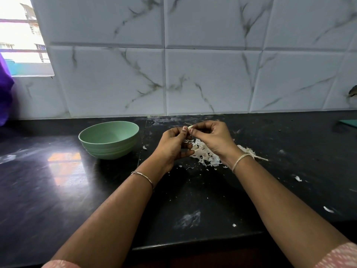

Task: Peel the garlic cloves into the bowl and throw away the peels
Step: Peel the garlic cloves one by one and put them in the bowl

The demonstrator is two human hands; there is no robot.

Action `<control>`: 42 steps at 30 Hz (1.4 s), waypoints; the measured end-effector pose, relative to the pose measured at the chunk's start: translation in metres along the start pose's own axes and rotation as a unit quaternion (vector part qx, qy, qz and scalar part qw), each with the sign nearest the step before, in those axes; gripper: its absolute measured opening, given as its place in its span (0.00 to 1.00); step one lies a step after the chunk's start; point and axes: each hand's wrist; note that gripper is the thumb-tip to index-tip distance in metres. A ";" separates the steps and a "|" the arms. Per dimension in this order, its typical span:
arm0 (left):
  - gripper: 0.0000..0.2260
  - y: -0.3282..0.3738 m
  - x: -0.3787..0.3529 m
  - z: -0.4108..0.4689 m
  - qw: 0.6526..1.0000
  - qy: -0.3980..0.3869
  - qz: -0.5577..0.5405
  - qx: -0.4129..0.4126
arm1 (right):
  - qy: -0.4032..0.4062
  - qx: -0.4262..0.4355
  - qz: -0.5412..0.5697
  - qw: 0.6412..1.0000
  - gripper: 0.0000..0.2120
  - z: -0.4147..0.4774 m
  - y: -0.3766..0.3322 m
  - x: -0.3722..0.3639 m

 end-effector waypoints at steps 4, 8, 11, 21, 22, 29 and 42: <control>0.10 0.000 0.001 0.001 1.000 0.006 -0.002 -0.001 | -0.002 0.005 0.013 1.000 0.03 0.000 0.000 -0.001; 0.08 0.000 0.001 0.002 1.000 0.013 0.008 -0.002 | 0.009 0.016 0.002 1.000 0.02 -0.001 0.000 -0.002; 0.07 -0.001 0.001 0.003 0.999 0.024 0.040 -0.015 | 0.020 0.034 -0.019 0.999 0.01 0.000 0.001 -0.002; 0.03 -0.004 -0.003 0.006 0.995 0.087 0.012 -0.052 | 0.053 0.137 -0.138 0.980 0.04 0.002 0.007 -0.007; 0.02 -0.003 -0.003 0.005 0.995 0.083 0.000 -0.047 | 0.058 0.144 -0.144 0.977 0.05 0.001 0.008 -0.008; 0.07 0.001 -0.002 0.003 0.997 0.060 -0.047 -0.006 | 0.081 0.175 -0.189 0.963 0.01 0.004 0.009 -0.006; 0.06 0.002 0.001 0.000 0.997 0.052 -0.046 -0.013 | 0.081 0.077 -0.091 0.990 0.04 0.003 0.006 -0.005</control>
Point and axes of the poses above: each hand's wrist, its own z-axis towards the middle knuckle, its own x-axis out of the back of the hand, y = z × x, and after that the axes turned 15 degrees about y, right-handed
